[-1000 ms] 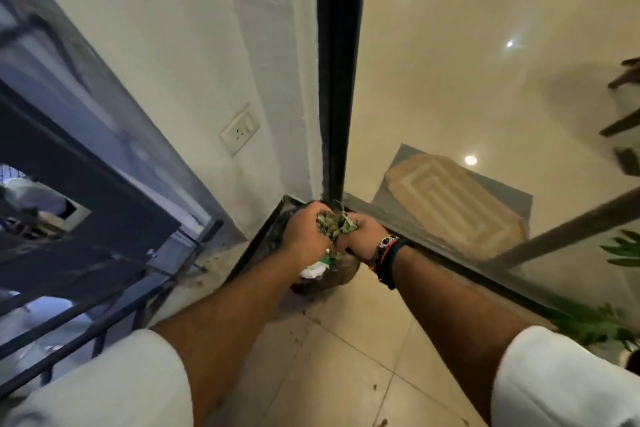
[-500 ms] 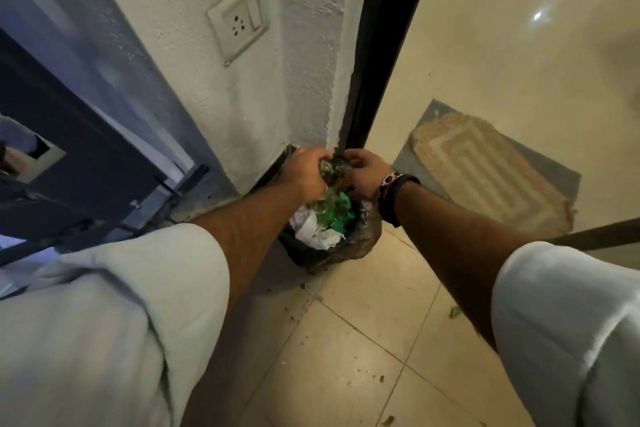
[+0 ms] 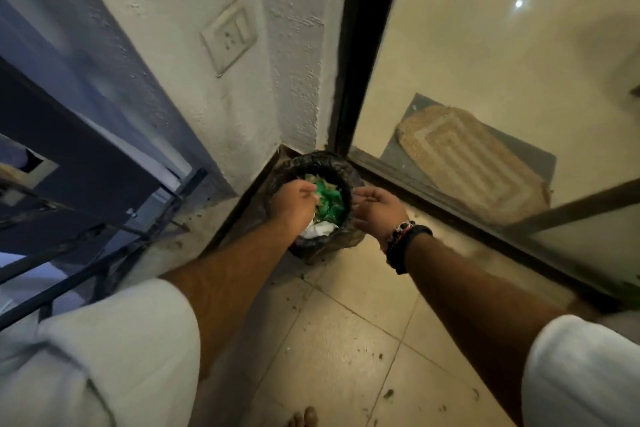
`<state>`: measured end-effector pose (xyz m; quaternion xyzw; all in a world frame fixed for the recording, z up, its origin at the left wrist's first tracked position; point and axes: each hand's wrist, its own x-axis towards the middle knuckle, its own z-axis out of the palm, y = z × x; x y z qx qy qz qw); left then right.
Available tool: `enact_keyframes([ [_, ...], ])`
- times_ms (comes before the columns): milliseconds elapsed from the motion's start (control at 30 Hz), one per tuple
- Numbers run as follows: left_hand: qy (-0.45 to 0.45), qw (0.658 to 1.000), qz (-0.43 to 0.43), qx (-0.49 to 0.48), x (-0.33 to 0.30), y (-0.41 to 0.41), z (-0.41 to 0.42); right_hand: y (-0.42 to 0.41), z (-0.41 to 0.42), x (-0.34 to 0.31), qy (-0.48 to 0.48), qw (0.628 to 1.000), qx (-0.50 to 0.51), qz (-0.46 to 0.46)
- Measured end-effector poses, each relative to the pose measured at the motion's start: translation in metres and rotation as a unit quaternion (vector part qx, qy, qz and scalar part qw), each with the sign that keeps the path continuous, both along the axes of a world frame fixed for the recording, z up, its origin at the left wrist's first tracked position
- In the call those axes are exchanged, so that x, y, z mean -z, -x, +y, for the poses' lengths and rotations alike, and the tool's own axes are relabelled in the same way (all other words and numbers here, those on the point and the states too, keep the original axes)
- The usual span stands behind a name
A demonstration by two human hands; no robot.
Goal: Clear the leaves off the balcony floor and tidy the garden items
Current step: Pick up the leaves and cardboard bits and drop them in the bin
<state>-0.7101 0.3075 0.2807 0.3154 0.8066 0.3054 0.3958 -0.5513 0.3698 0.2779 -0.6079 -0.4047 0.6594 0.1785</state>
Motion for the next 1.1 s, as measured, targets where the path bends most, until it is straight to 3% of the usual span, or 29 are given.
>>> enact_keyframes([
  [233, 0.031, 0.993, -0.095, 0.059, 0.003, -0.134, -0.068, -0.111, -0.111, -0.02, 0.05, 0.981, 0.176, 0.059],
  [367, 0.077, 0.975, -0.188, 0.091, -0.014, -0.228, -0.108, -0.193, -0.178, -0.034, 0.07, 0.957, 0.279, 0.04],
  [500, 0.117, 0.955, -0.204, 0.179, -0.017, -0.304, -0.135, -0.278, -0.235, -0.029, 0.088, 0.923, 0.375, 0.025],
  [700, 0.176, 0.928, -0.155, 0.288, -0.018, -0.406, -0.156, -0.396, -0.306, -0.02, 0.092, 0.864, 0.495, 0.017],
  [1100, 0.2, 0.87, -0.064, 0.446, -0.02, -0.597, -0.218, -0.567, -0.421, -0.017, 0.088, 0.765, 0.638, 0.018],
])
